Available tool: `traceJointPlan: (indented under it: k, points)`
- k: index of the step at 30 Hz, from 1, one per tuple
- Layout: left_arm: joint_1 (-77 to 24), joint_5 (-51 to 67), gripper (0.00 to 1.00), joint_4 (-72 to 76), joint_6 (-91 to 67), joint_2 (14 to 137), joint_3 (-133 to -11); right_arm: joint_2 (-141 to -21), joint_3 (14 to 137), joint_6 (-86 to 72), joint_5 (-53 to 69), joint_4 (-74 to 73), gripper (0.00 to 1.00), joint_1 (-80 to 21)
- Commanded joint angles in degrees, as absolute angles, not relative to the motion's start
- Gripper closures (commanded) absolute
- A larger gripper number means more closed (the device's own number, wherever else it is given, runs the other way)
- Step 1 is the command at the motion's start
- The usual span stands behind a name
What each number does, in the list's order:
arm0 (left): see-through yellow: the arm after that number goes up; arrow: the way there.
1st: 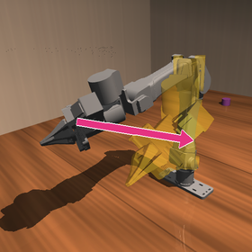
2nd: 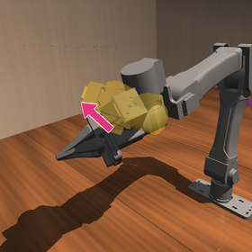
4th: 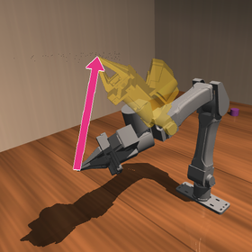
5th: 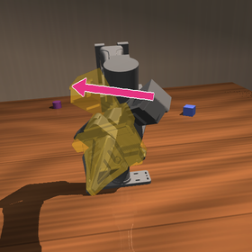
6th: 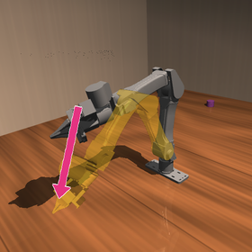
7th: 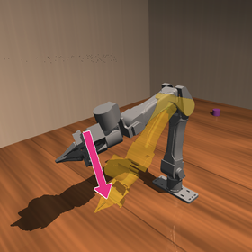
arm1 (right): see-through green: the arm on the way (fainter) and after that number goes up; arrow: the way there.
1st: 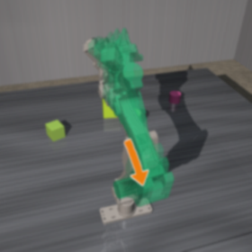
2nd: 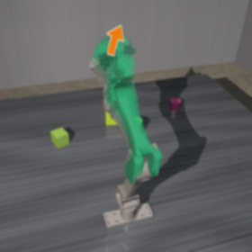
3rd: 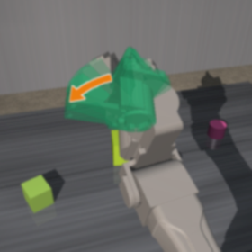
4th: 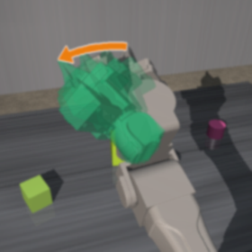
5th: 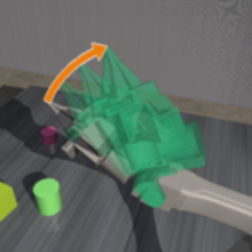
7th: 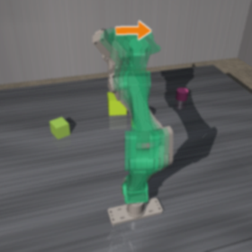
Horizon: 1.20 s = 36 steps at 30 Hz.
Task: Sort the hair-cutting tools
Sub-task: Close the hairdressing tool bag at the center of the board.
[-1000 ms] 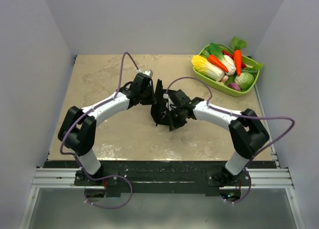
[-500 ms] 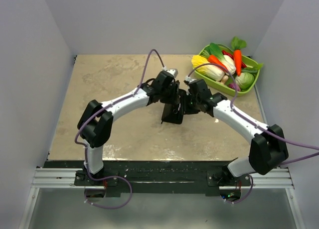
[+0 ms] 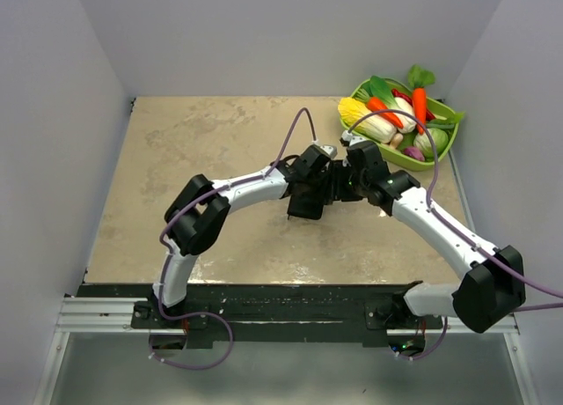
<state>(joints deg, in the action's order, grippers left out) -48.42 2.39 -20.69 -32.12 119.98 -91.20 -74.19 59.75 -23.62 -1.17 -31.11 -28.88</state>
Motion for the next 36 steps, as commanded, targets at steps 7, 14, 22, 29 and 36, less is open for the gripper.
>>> traceJointPlan:
  k: [7, 14, 22, 29, 36]
  points:
    - [-49.2, 4.7, 0.45, -18.4, -30.2, 115.8, -91.8, -71.3, 58.5, -27.0, -8.4, -25.1, 0.56, -28.7]
    - [-49.0, 3.6, 0.45, -23.1, -28.7, 108.1, -88.7, -75.3, 54.8, -33.0, -9.9, -12.6, 0.54, -26.0]
    - [-46.6, 0.4, 0.44, -24.9, -28.3, 99.4, -81.0, -85.7, 57.1, -34.5, -7.8, -5.9, 0.54, -25.1]
    - [-42.4, 0.2, 0.44, -24.9, -28.3, 94.7, -76.0, -92.4, 59.6, -33.1, -9.9, -4.7, 0.59, -25.0]
    - [-36.6, 1.1, 0.44, -25.7, -26.7, 94.9, -75.0, -88.3, 63.7, -28.4, -14.3, -12.1, 0.51, -25.0]
